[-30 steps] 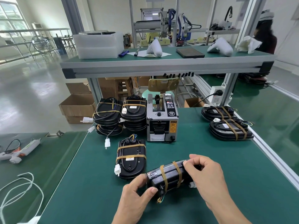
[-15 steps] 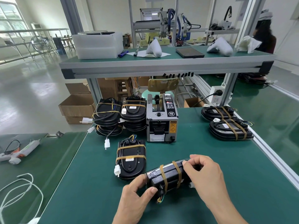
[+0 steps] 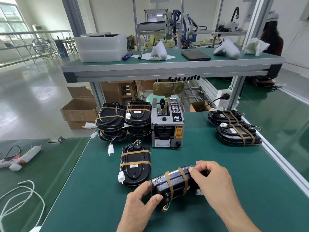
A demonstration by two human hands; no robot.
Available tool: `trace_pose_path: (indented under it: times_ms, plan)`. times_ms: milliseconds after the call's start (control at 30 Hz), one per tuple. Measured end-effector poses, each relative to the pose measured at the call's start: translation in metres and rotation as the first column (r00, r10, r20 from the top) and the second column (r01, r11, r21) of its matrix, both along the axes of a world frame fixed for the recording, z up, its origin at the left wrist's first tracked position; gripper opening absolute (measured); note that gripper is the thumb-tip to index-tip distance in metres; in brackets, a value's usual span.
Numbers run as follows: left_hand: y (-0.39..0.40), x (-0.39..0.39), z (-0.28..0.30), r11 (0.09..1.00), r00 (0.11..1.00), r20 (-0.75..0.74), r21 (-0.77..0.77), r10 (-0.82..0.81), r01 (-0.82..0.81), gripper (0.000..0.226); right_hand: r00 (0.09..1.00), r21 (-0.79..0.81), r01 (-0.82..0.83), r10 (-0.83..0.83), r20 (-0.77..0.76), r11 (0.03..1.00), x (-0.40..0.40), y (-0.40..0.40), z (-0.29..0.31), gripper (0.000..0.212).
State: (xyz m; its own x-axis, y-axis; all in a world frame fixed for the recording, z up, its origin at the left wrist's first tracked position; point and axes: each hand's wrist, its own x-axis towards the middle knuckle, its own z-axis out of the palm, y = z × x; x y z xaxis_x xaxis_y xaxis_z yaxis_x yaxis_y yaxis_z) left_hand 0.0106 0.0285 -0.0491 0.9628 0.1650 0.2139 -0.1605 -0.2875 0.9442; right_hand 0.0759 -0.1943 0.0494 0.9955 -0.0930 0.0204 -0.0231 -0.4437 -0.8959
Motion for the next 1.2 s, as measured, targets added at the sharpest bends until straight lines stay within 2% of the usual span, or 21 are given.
trace_pose_path:
  times_ms: [267, 367, 433, 500, 567, 667, 833, 933, 1033, 1133, 1200]
  plan:
    - [-0.001, -0.001, 0.002, 1.0, 1.0, 0.022, 0.016, 0.006, -0.007, 0.048, 0.998, 0.033, 0.061, -0.061, 0.007, 0.998, -0.001, 0.001, -0.007, 0.01]
    - [-0.002, -0.002, 0.005, 1.0, 0.999, 0.031, 0.022, 0.016, -0.017, 0.047, 0.999, 0.039, 0.042, -0.044, 0.031, 0.998, -0.005, 0.006, -0.013, 0.02]
    - [-0.003, -0.002, 0.007, 0.999, 0.999, 0.033, 0.026, 0.02, -0.021, 0.046, 0.999, 0.048, 0.043, -0.044, 0.031, 0.998, -0.003, 0.008, -0.018, 0.017]
    - [-0.002, -0.002, 0.006, 0.999, 0.999, 0.036, 0.03, 0.026, -0.027, 0.041, 0.995, 0.094, 0.084, -0.088, 0.039, 0.992, 0.004, 0.007, -0.023, 0.009]
    - [-0.003, -0.002, 0.007, 0.999, 0.999, 0.046, 0.033, 0.03, -0.031, 0.039, 0.988, 0.181, 0.134, -0.146, 0.053, 0.974, 0.01, 0.002, -0.028, 0.017]
    - [-0.003, -0.002, 0.008, 0.999, 0.999, 0.041, 0.034, 0.025, -0.027, 0.048, 0.988, 0.263, 0.132, -0.148, 0.042, 0.956, 0.014, -0.004, -0.033, 0.01]
    - [-0.002, -0.002, 0.008, 0.999, 0.999, 0.039, 0.029, 0.028, -0.029, 0.049, 0.992, 0.197, 0.119, -0.124, 0.014, 0.973, 0.031, -0.007, -0.028, 0.007]
    - [-0.002, -0.002, 0.009, 0.999, 0.999, 0.032, 0.026, 0.029, -0.03, 0.048, 0.998, 0.092, 0.023, -0.028, 0.058, 0.996, 0.056, 0.002, -0.006, 0.008]
    - [-0.003, -0.002, 0.01, 0.999, 0.999, 0.032, 0.034, 0.029, -0.03, 0.043, 0.99, 0.017, -0.137, 0.137, 0.017, 0.99, 0.085, 0.023, 0.017, 0.014]
    - [-0.002, -0.002, 0.009, 0.998, 0.999, 0.043, 0.055, 0.02, -0.022, 0.04, 0.974, 0.093, -0.204, 0.212, -0.08, 0.974, 0.111, 0.05, 0.028, 0.024]
    - [-0.002, -0.002, 0.008, 0.998, 0.999, 0.046, 0.066, 0.012, -0.015, 0.042, 0.965, 0.192, -0.162, 0.195, -0.172, 0.968, 0.124, 0.067, 0.03, 0.025]
